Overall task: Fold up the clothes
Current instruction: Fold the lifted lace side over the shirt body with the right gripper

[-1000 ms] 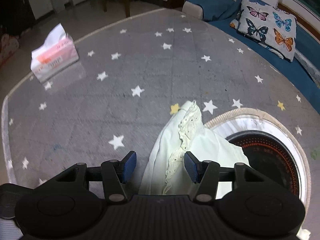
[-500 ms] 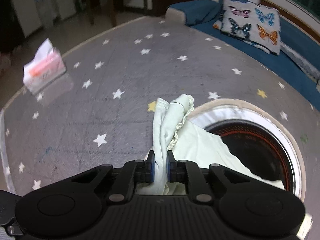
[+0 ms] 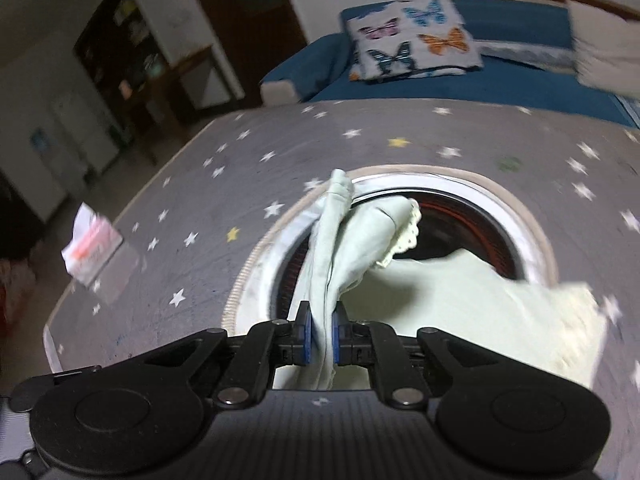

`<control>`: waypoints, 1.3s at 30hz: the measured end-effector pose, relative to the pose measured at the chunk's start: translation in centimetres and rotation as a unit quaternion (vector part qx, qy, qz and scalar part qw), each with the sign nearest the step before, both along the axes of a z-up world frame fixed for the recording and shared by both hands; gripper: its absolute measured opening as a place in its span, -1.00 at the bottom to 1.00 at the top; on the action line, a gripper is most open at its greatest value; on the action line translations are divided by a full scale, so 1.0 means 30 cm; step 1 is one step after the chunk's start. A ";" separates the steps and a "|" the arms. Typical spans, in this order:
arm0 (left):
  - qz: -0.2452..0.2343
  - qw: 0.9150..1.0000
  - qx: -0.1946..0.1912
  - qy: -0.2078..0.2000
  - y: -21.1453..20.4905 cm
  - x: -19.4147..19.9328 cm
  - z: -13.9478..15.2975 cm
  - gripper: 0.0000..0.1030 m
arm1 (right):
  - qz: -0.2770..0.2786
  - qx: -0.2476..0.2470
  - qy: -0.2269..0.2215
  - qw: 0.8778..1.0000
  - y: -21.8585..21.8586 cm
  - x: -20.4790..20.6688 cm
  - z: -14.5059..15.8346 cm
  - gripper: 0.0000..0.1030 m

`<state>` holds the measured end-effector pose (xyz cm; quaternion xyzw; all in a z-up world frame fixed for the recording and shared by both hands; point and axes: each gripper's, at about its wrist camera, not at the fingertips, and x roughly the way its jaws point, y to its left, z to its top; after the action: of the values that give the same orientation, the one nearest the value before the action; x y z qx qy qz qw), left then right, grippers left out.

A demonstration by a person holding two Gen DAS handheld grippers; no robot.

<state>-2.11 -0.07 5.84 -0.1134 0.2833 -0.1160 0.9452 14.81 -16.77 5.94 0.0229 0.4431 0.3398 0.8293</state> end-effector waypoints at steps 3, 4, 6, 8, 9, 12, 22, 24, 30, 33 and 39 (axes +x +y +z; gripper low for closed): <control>-0.014 1.000 0.013 0.007 -0.048 0.015 -0.010 -0.12 | -0.021 0.017 0.006 1.000 -0.104 -0.003 -0.007 -0.83; -0.019 1.000 0.018 0.009 -0.065 0.020 -0.012 -0.11 | -0.029 0.023 0.008 0.999 -0.144 -0.004 -0.011 -0.83; -0.028 0.999 0.028 0.013 -0.099 0.029 -0.017 -0.08 | -0.042 0.030 0.011 0.999 -0.206 -0.003 -0.023 -0.83; -0.037 0.998 0.037 0.018 -0.128 0.040 -0.027 -0.08 | -0.055 0.036 0.014 0.998 -0.266 0.001 -0.036 -0.83; -0.040 0.998 0.041 0.021 -0.141 0.047 -0.033 -0.08 | -0.061 0.040 0.016 0.997 -0.294 0.003 -0.043 -0.83; -0.049 0.997 0.049 0.031 -0.174 0.071 -0.050 -0.08 | -0.069 0.044 0.024 0.996 -0.347 0.014 -0.067 -0.83; -0.059 0.995 0.068 0.052 -0.218 0.143 -0.090 -0.03 | -0.083 0.076 0.015 0.994 -0.429 0.071 -0.056 -0.83; -0.058 0.994 0.072 0.060 -0.218 0.158 -0.107 -0.03 | -0.097 0.072 0.026 0.992 -0.443 0.086 -0.092 -0.83; -0.056 0.992 0.083 0.077 -0.217 0.182 -0.139 -0.03 | -0.127 0.091 0.046 0.987 -0.499 0.093 -0.158 -0.84; -0.055 0.991 0.087 0.082 -0.214 0.195 -0.152 -0.03 | -0.136 0.094 0.044 0.985 -0.522 0.086 -0.165 -0.84; -0.058 0.989 0.099 0.088 -0.219 0.203 -0.175 -0.01 | -0.151 0.088 0.036 0.984 -0.554 0.061 -0.176 -0.71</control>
<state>3.98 -6.65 0.59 -0.0125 0.3820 -0.1319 0.9146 16.64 -33.39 0.67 0.1744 0.4322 0.2473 0.8495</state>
